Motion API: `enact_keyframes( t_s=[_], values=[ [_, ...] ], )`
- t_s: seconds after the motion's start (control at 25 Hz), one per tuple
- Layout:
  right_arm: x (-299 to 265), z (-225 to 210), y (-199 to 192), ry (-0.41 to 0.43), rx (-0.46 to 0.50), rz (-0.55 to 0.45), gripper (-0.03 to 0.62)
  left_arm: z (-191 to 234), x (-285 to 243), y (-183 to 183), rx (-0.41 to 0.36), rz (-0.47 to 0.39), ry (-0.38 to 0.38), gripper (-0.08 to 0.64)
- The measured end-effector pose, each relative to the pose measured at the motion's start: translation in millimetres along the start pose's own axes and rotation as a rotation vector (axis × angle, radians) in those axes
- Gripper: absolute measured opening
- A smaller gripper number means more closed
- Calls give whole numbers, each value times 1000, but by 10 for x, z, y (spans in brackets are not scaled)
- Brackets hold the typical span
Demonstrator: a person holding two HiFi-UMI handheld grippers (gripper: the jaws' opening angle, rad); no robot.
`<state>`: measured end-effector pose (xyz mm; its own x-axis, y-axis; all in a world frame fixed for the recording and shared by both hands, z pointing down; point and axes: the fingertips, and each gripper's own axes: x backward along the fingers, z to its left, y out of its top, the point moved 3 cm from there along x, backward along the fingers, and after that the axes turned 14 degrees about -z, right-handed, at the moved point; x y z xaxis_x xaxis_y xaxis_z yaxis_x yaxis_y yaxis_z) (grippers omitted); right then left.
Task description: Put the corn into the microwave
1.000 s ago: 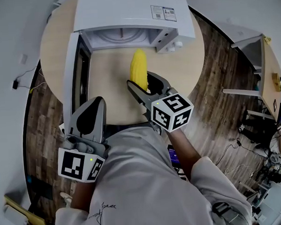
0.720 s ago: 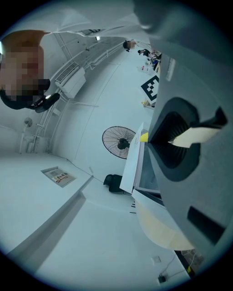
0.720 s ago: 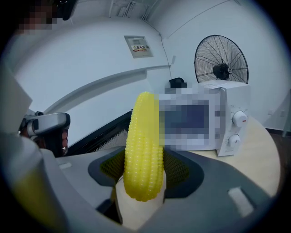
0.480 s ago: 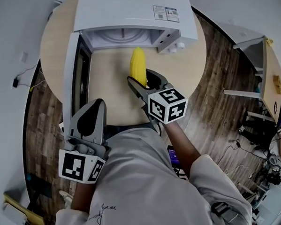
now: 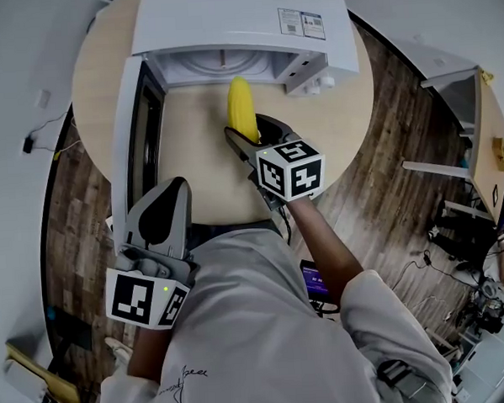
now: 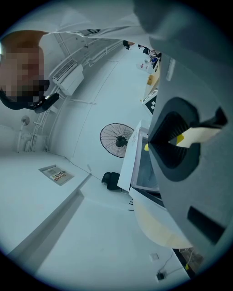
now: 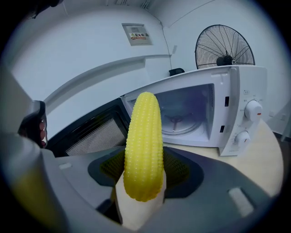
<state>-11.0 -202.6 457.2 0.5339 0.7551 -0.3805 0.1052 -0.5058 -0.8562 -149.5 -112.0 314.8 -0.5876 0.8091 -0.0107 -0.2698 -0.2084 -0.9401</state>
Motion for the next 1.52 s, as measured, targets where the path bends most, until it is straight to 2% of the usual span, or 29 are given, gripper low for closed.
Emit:
enact_keyframes(
  t_s=[0.44,0.84,1.04,1.52],
  values=[
    [-317,-281,-111,-28,15,69,261,15,-11,-16,0,8,7,-11],
    [-620,-527,-236,-36,33,163,261,99,35,-33,-1,-4,51,-11],
    [-757,-623,-205,-51,38,178,261,175,38,-33,1,-15,86,-11],
    [-972,-768,-75,-76,78,215,261,236,12,-20,11,-23,104,-11]
  ],
)
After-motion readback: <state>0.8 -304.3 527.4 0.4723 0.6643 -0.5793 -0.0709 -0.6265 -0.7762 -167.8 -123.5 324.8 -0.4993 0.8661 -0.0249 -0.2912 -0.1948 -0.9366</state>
